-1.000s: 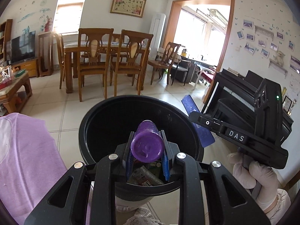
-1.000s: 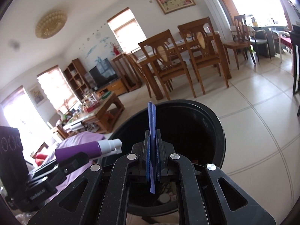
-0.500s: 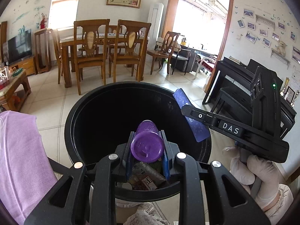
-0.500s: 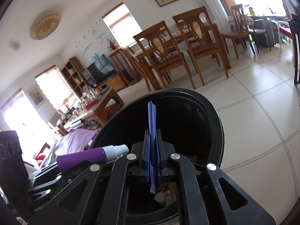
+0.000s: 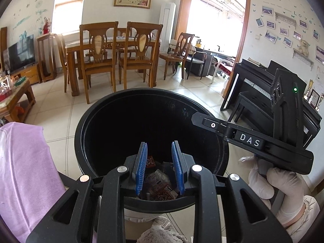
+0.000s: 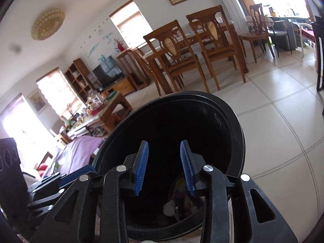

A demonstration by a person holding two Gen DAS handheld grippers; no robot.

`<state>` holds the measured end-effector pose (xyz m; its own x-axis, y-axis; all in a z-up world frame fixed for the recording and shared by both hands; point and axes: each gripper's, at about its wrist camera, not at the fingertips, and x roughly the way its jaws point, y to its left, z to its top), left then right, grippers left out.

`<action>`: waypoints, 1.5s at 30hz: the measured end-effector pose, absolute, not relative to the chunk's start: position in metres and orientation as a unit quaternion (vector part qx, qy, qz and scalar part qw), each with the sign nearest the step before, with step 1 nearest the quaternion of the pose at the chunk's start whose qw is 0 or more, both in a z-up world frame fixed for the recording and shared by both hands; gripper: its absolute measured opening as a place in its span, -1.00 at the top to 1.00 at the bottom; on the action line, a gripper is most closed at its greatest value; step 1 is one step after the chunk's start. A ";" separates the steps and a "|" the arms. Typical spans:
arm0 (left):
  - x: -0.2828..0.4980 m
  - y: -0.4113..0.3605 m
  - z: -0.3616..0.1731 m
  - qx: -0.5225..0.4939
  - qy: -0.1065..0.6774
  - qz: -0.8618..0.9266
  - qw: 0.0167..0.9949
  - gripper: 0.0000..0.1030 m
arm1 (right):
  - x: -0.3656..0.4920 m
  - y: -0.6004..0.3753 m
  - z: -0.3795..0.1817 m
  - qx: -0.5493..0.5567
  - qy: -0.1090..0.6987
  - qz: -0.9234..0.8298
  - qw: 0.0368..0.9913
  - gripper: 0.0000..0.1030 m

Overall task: Collect trash
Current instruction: 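Grasp the blue packet with the left tool while the right grasps the green gum box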

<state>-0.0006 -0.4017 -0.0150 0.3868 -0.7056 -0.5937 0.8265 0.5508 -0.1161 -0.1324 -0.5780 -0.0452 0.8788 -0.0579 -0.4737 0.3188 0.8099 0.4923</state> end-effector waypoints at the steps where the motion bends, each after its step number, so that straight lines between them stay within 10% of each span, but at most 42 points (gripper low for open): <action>1: -0.002 -0.400 -0.013 0.100 0.300 -0.462 0.828 0.47 | -0.133 -0.577 -0.044 0.291 0.223 -0.103 0.925 0.17; 6: -0.009 -0.390 -0.004 0.100 0.288 -0.453 0.838 0.29 | -0.140 -0.572 -0.040 0.288 0.219 -0.107 0.926 0.04; 8: -0.012 -0.382 0.001 0.097 0.277 -0.443 0.847 -0.40 | -0.141 -0.567 -0.037 0.285 0.218 -0.110 0.927 -0.10; 13: -0.014 -0.356 0.013 0.086 0.263 -0.427 0.861 -0.90 | -0.141 -0.555 -0.028 0.285 0.212 -0.121 0.927 -0.71; 38: 0.135 -0.010 -0.002 -0.140 0.358 -0.102 0.917 -0.86 | 0.027 -0.294 0.031 0.119 0.269 0.084 0.952 -0.71; 45: 0.185 -0.004 -0.034 -0.142 0.429 -0.123 0.883 -0.23 | 0.101 -0.196 0.039 0.036 0.294 0.145 0.944 -0.48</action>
<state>0.1847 -0.0037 -0.0339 0.6009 -0.3392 -0.7238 0.0957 0.9295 -0.3561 0.1015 -0.1963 0.0389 0.7854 0.2953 -0.5440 -0.2532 0.9553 0.1529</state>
